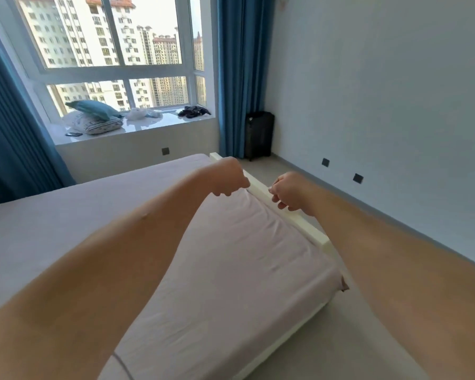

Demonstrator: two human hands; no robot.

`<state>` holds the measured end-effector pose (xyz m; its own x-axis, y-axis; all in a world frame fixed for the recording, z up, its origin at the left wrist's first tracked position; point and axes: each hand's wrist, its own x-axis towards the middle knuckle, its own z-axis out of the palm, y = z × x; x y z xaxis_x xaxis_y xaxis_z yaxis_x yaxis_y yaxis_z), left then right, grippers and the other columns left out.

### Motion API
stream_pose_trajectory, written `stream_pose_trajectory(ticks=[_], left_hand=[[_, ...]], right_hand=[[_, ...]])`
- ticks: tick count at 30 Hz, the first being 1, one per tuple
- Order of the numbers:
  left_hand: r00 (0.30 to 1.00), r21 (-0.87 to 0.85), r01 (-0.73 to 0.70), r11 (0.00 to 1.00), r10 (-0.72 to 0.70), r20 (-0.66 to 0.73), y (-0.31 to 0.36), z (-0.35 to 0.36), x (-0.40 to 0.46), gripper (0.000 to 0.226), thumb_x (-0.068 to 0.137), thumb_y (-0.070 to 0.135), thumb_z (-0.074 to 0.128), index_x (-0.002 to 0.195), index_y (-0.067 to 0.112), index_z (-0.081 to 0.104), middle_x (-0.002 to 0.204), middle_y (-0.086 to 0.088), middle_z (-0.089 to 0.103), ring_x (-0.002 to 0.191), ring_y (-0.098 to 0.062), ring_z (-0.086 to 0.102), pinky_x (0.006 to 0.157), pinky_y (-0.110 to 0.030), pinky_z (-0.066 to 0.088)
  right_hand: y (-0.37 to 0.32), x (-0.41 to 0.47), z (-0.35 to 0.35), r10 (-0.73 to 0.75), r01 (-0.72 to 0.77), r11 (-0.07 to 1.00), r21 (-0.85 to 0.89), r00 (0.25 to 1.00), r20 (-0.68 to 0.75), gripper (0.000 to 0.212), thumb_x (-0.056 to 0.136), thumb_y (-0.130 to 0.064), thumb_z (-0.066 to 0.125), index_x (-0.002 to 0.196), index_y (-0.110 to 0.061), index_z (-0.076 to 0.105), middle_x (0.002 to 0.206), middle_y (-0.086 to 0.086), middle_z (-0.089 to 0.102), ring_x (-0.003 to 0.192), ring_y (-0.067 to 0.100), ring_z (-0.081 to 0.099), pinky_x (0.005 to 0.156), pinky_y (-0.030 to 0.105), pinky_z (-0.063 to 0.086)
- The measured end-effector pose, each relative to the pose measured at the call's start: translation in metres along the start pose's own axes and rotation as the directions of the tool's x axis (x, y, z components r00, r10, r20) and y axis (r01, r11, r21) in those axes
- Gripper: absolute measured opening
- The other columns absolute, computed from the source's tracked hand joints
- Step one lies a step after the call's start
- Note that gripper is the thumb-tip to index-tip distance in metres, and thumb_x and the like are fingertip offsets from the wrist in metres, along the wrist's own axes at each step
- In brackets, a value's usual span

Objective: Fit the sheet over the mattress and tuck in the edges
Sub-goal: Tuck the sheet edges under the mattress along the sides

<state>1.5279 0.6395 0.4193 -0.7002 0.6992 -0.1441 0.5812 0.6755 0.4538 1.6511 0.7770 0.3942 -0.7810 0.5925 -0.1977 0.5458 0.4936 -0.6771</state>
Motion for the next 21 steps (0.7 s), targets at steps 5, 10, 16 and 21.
stream_pose_trajectory(ticks=[5, 10, 16, 21], left_hand=[[0.993, -0.038, -0.087, 0.995, 0.090, 0.076, 0.068, 0.067, 0.120, 0.026, 0.094, 0.034, 0.064, 0.105, 0.013, 0.074, 0.100, -0.007, 0.076, 0.090, -0.026, 0.074, 0.080, -0.041, 0.061], [0.967, -0.060, -0.109, 0.992, 0.119, 0.224, 0.131, 0.144, 0.228, 0.027, 0.095, 0.032, 0.063, 0.105, 0.010, 0.074, 0.098, -0.008, 0.077, 0.090, -0.026, 0.075, 0.079, -0.040, 0.061], [0.932, 0.001, -0.148, 0.989, 0.139, 0.335, 0.186, 0.261, 0.329, 0.028, 0.093, 0.031, 0.060, 0.100, 0.007, 0.073, 0.098, -0.012, 0.074, 0.091, -0.029, 0.071, 0.082, -0.042, 0.060], [0.937, 0.036, -0.057, 0.998, 0.041, 0.347, 0.191, 0.385, 0.387, 0.022, 0.092, 0.025, 0.057, 0.076, 0.010, 0.059, 0.080, -0.004, 0.059, 0.067, -0.022, 0.051, 0.059, -0.031, 0.041]], right_hand=[[0.091, 0.087, -0.052, 0.125, -0.126, 0.992, -0.018, 0.991, -0.042, 0.019, 0.101, -0.018, 0.053, 0.108, -0.005, 0.065, 0.102, 0.010, 0.072, 0.082, 0.021, 0.068, 0.080, 0.036, 0.054], [0.186, 0.178, -0.096, 0.312, -0.313, 0.949, -0.037, 0.950, -0.024, 0.028, 0.098, -0.018, 0.052, 0.108, 0.002, 0.068, 0.106, 0.014, 0.074, 0.095, 0.030, 0.071, 0.094, 0.045, 0.056], [0.325, 0.256, -0.118, 0.407, -0.407, 0.913, 0.022, 0.914, 0.014, 0.008, 0.097, -0.013, 0.055, 0.100, -0.010, 0.062, 0.104, 0.017, 0.071, 0.082, 0.027, 0.062, 0.077, 0.038, 0.055], [0.455, 0.320, -0.080, 0.490, -0.492, 0.870, -0.003, 0.865, 0.112, 0.024, 0.090, -0.017, 0.052, 0.098, 0.000, 0.067, 0.104, 0.024, 0.071, 0.088, 0.037, 0.067, 0.063, 0.034, 0.042]])
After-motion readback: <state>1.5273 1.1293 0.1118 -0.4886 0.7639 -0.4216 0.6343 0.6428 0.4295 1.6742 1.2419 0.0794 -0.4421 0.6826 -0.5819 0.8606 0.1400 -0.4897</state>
